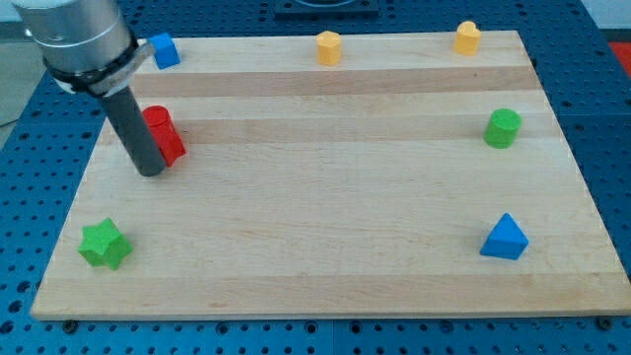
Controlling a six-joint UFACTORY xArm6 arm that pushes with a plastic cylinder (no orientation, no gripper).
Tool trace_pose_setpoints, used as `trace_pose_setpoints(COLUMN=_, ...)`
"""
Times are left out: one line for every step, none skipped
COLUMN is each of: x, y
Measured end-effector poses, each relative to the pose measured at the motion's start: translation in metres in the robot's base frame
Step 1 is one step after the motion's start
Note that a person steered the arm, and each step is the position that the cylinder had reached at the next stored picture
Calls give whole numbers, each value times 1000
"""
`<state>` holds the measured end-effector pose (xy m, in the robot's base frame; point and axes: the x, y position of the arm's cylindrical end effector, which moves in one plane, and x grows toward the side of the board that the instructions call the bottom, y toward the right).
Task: Move your arm to the top right
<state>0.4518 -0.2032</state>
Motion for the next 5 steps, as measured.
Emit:
trace_pose_setpoints(x=16, y=57)
trace_pose_setpoints(x=18, y=129)
trace_pose_setpoints(x=-40, y=165)
trace_pose_setpoints(x=-106, y=222)
trace_pose_setpoints(x=-138, y=328)
